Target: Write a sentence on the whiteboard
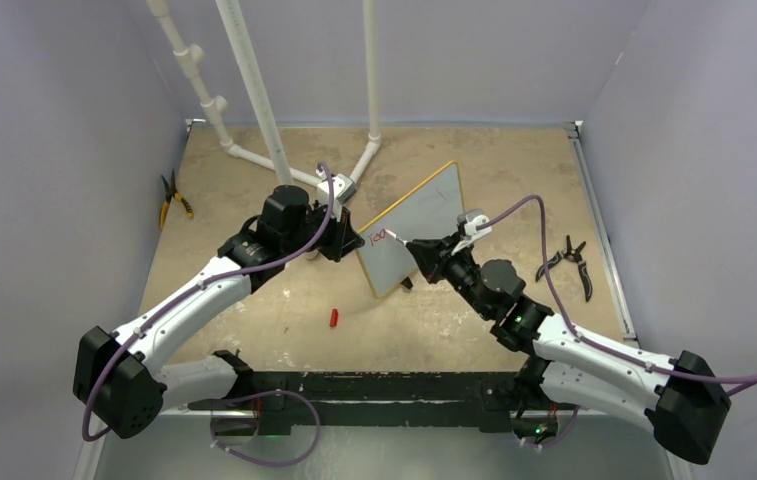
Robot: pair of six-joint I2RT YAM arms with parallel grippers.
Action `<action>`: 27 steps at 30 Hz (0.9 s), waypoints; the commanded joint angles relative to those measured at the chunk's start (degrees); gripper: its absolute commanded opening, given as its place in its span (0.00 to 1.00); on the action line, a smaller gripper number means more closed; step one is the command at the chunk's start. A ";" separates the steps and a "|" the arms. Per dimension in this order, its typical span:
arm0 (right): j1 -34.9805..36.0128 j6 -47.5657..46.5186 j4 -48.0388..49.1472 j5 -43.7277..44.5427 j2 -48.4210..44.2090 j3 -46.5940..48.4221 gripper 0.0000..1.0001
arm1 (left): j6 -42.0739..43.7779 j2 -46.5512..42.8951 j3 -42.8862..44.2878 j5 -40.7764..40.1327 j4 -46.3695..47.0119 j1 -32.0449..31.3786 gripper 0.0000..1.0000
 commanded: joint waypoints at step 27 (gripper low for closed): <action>0.13 -0.50 3.98 1.18 0.44 -0.01 0.00 | 2.12 0.43 -0.43 1.49 0.25 -0.24 0.00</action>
